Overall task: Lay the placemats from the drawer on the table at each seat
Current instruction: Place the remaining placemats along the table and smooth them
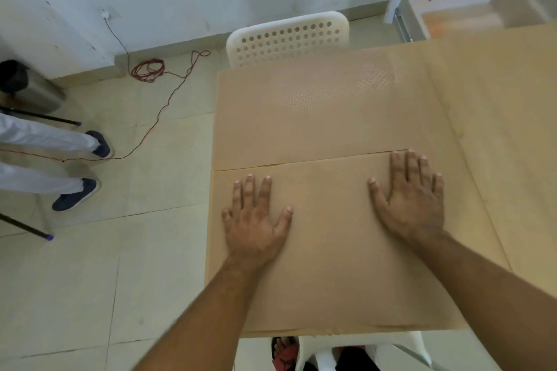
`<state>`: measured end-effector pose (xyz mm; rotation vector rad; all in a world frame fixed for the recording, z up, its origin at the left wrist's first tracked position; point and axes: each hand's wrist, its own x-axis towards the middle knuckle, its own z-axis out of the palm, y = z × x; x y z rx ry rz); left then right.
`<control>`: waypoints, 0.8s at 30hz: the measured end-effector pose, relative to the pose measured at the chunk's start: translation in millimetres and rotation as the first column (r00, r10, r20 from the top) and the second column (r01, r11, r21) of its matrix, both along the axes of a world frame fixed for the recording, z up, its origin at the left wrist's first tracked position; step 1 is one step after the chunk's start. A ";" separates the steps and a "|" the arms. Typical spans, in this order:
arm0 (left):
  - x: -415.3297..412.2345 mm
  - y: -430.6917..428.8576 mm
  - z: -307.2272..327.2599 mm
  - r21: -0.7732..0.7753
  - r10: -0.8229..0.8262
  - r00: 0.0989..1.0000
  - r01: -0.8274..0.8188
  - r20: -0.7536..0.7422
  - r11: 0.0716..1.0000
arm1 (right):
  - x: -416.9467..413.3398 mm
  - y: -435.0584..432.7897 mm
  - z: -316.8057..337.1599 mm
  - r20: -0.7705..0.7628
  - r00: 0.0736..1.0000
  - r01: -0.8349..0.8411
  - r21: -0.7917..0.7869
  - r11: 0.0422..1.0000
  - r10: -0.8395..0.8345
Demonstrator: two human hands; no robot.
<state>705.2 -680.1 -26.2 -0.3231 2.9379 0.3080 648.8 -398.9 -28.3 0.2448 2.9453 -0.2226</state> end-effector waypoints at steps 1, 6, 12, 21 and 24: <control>-0.2 0.7 -0.3 -0.001 0.002 1.000 -0.002 -0.007 1.000 | -1.4 8.5 0.8 0.008 1.000 0.010 0.003 1.000 -0.010; -0.6 3.2 -0.1 -0.003 0.007 1.000 -0.007 -0.020 1.000 | 0.2 -5.3 10.8 0.002 0.999 -0.035 -0.017 0.999 0.035; -0.4 0.2 -0.9 0.016 -0.010 1.000 0.011 -0.020 1.000 | 34.7 -114.7 13.1 -0.036 0.939 -0.342 -0.184 0.921 0.342; 52.9 -38.2 -2.8 0.010 -0.082 0.997 0.082 -0.009 0.997 | 46.9 -143.1 -6.8 -0.037 0.934 -0.358 -0.070 0.931 0.356; 106.6 -33.7 -5.0 0.012 -0.069 0.997 0.069 -0.028 0.998 | 48.2 -145.3 -6.1 -0.044 0.933 -0.360 -0.064 0.931 0.358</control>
